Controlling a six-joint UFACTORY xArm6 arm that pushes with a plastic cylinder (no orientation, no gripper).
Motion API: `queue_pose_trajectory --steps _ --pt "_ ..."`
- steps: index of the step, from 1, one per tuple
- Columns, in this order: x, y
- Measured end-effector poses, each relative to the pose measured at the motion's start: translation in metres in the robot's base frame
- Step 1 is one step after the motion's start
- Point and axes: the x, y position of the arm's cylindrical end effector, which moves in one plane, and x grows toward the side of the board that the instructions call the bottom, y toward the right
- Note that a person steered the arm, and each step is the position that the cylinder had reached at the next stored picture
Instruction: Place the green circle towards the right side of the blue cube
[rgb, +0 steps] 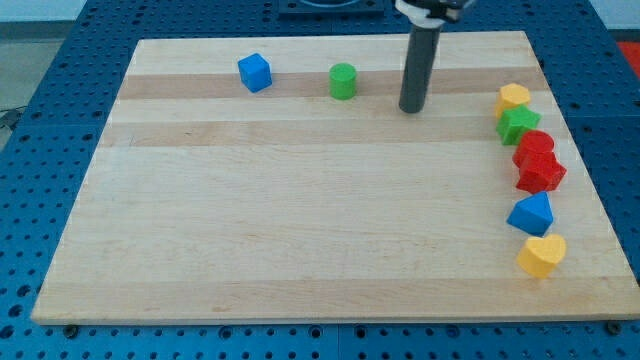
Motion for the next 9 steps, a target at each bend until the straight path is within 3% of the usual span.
queue_pose_trajectory --steps 1,6,7,9 --pt "-0.029 -0.025" --pt "-0.037 -0.106" --pt "-0.024 -0.069" --pt "-0.012 -0.074"
